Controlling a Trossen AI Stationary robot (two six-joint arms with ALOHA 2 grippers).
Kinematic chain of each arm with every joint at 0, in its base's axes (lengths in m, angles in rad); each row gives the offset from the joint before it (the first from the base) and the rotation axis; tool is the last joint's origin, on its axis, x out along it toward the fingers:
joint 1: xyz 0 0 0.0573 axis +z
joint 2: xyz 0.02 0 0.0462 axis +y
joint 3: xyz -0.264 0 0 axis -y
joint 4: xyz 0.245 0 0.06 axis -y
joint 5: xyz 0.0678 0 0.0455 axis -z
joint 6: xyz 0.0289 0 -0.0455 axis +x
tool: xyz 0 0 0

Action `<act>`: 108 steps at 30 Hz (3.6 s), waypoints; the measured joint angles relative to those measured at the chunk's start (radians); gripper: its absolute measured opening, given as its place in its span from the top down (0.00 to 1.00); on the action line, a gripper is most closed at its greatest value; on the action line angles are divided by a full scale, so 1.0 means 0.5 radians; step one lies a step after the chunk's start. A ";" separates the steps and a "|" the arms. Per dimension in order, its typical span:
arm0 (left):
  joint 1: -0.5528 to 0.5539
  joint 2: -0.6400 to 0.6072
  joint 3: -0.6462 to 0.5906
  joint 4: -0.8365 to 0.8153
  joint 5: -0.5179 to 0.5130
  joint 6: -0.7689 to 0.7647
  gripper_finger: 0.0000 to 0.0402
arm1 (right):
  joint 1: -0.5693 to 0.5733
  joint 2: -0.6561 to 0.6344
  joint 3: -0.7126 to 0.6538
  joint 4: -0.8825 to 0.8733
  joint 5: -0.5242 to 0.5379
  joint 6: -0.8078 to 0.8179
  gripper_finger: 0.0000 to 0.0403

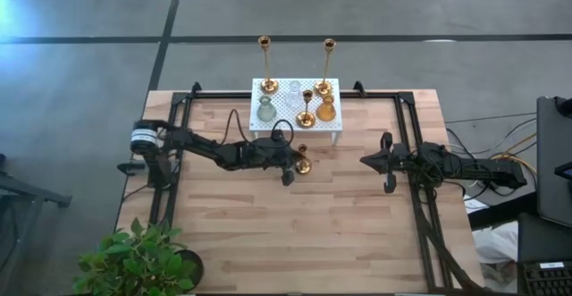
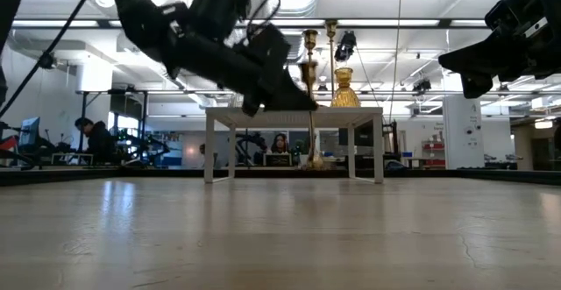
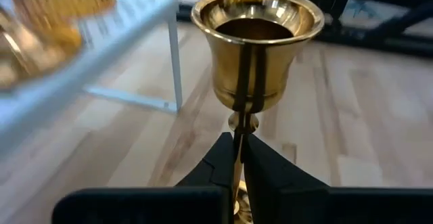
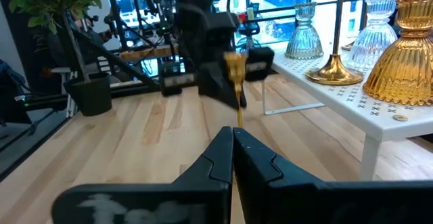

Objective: Pick & Place candle stick holders
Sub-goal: Put the gold candlestick on the shelf

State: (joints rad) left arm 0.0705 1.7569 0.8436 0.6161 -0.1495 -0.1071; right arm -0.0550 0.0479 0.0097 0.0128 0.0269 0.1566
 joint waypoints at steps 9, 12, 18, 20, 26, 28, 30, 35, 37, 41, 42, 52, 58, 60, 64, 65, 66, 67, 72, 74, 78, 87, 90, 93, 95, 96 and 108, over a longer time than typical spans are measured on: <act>-0.002 -0.434 0.001 -0.422 -0.084 -0.044 0.96 | 0.000 0.000 0.000 0.001 0.000 0.000 0.98; 0.009 -0.607 0.001 -0.634 -0.162 -0.102 0.96 | 0.000 0.000 0.000 0.001 0.001 0.000 0.98; 0.073 -0.874 0.001 -0.786 -0.250 -0.191 0.96 | 0.000 0.000 0.000 0.000 -0.001 0.000 0.98; 0.106 -0.935 0.021 -0.892 -0.306 -0.191 0.96 | 0.000 0.000 0.000 0.001 0.000 0.000 0.98; 0.249 -0.959 0.255 -1.208 -0.340 -0.096 0.96 | 0.000 0.000 0.000 0.000 0.000 0.000 0.98; 0.282 -0.938 0.328 -1.239 -0.329 -0.060 0.96 | 0.000 0.000 0.000 0.000 0.000 0.000 0.98; 0.311 -0.915 0.386 -1.247 -0.309 -0.044 0.96 | 0.000 0.000 0.000 0.000 0.000 0.000 0.98; 0.369 -0.807 0.506 -1.325 -0.230 -0.028 0.96 | 0.000 0.000 0.000 0.001 0.000 0.000 0.98; 0.380 -0.754 0.536 -1.332 -0.202 0.002 0.96 | 0.000 0.000 0.000 0.000 0.000 0.000 0.98; 0.408 -0.661 0.580 -1.324 -0.182 0.045 0.96 | 0.000 0.000 0.000 0.000 -0.001 0.000 0.98; 0.416 -0.642 0.583 -1.324 -0.178 0.054 0.96 | 0.000 0.000 0.000 0.000 0.000 0.000 0.98; 0.504 -0.590 0.578 -1.306 -0.174 0.073 0.96 | 0.000 0.001 0.000 0.000 -0.001 0.000 0.98; 0.552 -0.584 0.541 -1.258 -0.153 0.065 0.96 | 0.000 0.001 0.000 0.000 0.000 0.000 0.98; 0.566 -0.584 0.524 -1.234 -0.128 0.045 0.96 | 0.000 0.001 0.000 0.001 0.000 0.000 0.98; 0.568 -0.584 0.502 -1.217 -0.114 0.014 0.96 | 0.000 0.001 0.000 0.001 -0.001 0.000 0.98; 0.568 -0.584 0.500 -1.214 -0.105 0.005 0.96 | 0.000 0.001 0.000 0.000 0.000 0.000 0.98; 0.568 -0.584 0.500 -1.214 -0.094 0.001 0.96 | 0.000 0.001 0.000 0.000 0.000 0.000 0.98; 0.568 -0.584 0.500 -1.214 -0.088 0.001 0.96 | 0.000 0.001 0.000 0.000 -0.001 0.000 0.98; 0.567 -0.587 0.499 -1.212 -0.051 -0.036 0.96 | 0.000 0.001 0.000 0.001 -0.001 0.000 0.98; 0.567 -0.587 0.498 -1.212 -0.051 -0.038 0.96 | 0.000 0.001 0.000 0.000 -0.001 0.000 0.98; 0.567 -0.587 0.498 -1.216 -0.052 -0.045 0.96 | 0.000 0.001 0.000 0.000 0.000 0.000 0.98; 0.567 -0.592 0.498 -1.248 -0.052 -0.062 0.96 | 0.000 0.001 0.000 0.000 0.000 0.000 0.98; 0.567 -0.595 0.498 -1.255 -0.053 -0.072 0.96 | 0.000 0.001 0.000 0.000 0.000 0.000 0.98; 0.567 -0.599 0.498 -1.266 -0.053 -0.076 0.96 | 0.000 0.001 0.000 0.001 0.000 0.000 0.98; 0.567 -0.600 0.498 -1.270 -0.054 -0.081 0.96 | 0.000 0.001 0.000 0.000 0.000 0.000 0.98; 0.567 -0.600 0.498 -1.271 -0.054 -0.083 0.96 | 0.000 0.001 0.000 0.000 0.000 0.000 0.98; 0.567 -0.601 0.498 -1.311 -0.055 -0.087 0.96 | 0.000 0.001 0.000 0.000 0.000 0.000 0.98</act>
State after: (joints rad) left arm 0.3538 1.4562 1.0927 -0.0394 -0.1768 -0.1505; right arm -0.0547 0.0483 0.0097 0.0130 0.0268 0.1566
